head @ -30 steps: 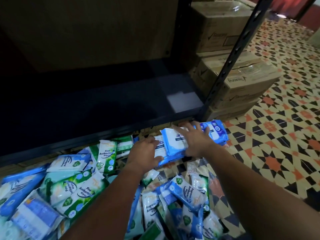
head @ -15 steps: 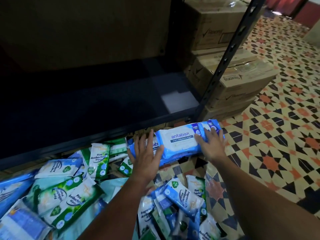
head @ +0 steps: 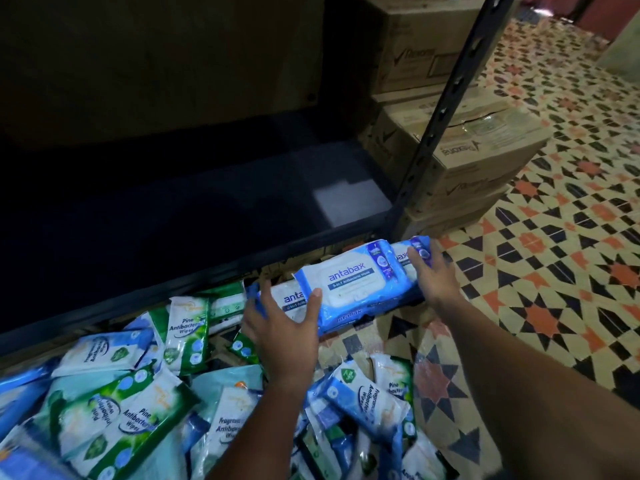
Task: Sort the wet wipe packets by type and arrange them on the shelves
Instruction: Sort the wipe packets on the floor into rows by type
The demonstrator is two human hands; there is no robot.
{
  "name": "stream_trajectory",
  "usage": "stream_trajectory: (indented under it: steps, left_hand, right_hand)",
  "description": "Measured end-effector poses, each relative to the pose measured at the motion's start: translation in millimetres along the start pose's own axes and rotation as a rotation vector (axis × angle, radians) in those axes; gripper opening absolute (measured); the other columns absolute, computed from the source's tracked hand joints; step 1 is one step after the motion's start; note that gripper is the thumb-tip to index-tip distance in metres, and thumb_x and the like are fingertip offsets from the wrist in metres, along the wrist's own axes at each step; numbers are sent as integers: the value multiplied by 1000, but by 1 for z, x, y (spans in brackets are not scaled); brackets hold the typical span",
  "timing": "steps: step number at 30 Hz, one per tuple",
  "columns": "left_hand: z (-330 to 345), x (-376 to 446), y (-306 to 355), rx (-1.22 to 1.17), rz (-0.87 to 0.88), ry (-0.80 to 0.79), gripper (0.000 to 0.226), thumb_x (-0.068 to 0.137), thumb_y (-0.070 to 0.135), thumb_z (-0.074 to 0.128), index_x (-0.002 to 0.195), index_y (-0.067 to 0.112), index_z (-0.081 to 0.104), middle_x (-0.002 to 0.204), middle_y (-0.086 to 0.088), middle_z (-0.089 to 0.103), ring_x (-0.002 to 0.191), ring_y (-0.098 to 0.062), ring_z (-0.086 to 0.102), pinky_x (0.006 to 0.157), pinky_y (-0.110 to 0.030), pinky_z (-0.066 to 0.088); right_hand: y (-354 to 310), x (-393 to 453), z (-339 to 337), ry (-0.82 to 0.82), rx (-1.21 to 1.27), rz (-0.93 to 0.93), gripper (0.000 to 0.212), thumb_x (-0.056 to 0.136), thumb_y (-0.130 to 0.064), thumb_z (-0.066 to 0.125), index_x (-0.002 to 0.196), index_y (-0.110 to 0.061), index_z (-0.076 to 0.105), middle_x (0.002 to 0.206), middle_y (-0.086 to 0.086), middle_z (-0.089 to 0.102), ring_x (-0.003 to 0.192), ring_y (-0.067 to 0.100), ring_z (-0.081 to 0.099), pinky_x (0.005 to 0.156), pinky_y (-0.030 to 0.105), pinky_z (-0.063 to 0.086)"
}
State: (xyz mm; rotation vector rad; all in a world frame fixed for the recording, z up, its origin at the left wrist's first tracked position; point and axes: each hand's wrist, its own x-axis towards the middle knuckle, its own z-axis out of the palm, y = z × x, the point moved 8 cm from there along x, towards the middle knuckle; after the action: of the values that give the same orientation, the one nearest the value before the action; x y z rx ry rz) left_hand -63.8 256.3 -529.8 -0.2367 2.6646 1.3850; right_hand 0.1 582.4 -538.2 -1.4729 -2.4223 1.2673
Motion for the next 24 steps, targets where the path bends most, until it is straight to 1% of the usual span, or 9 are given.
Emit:
stream_trajectory:
  steps: [2,5,8,10,12,15,19,21,24]
  left_hand:
    - [4,-4,-4,-76,-98,-41,105,68,84,60,152,31,29,159,-2,18,146,-33,19,108,-56,41]
    - [8,4,-7,-59,-100,-124,110,66,80,69,154,30,26,159,0,13,144,-36,26,106,-53,44]
    - [5,13,-16,-52,-70,-150,114,60,83,70,153,31,30,159,1,16,142,-37,34,106,-53,46]
    - [1,16,-19,-83,-64,-142,116,56,88,67,152,32,33,157,3,19,141,-34,36,107,-53,46]
    - [-1,17,-19,-101,-68,-131,113,60,82,71,153,31,32,158,2,18,144,-33,33,109,-52,43]
    - [4,12,-16,-102,-117,-131,106,72,67,77,157,29,25,164,-1,10,149,-36,21,108,-51,40]
    - [13,6,-9,-124,-161,-163,107,78,61,75,160,33,12,167,-3,-4,153,-37,0,112,-55,33]
    - [16,8,-9,-129,-178,-183,108,78,62,75,160,33,10,168,-3,-6,153,-38,-2,114,-57,29]
    - [14,12,-11,-92,-167,-212,110,77,65,74,160,32,10,168,-3,-3,153,-37,2,115,-59,27]
  right_hand:
    - [7,12,3,-72,52,51,83,84,-74,56,155,-43,27,163,15,24,148,38,25,120,53,25]
    - [7,10,8,-122,67,60,96,72,-75,66,154,-40,31,162,11,27,145,36,33,119,52,29]
    - [4,5,16,-121,79,18,82,85,-59,69,155,-33,34,159,11,34,142,33,38,117,46,32]
    - [2,3,20,-119,86,10,81,86,-58,69,155,-33,35,156,13,36,139,34,41,115,48,35]
    - [-1,3,24,-121,91,-4,83,85,-60,69,155,-33,35,155,13,38,138,34,43,114,49,37]
    - [2,5,25,-109,97,8,82,84,-63,67,154,-36,34,155,13,38,138,35,42,114,51,37]
    - [1,3,25,-113,109,17,73,86,-65,62,151,-39,39,153,11,42,135,34,46,112,53,39]
    - [-2,3,23,-116,103,19,69,90,-64,59,151,-38,40,156,10,40,137,34,44,113,53,38]
    - [-6,1,19,-131,47,47,66,94,-66,50,153,-41,34,160,11,32,142,37,37,114,56,36]
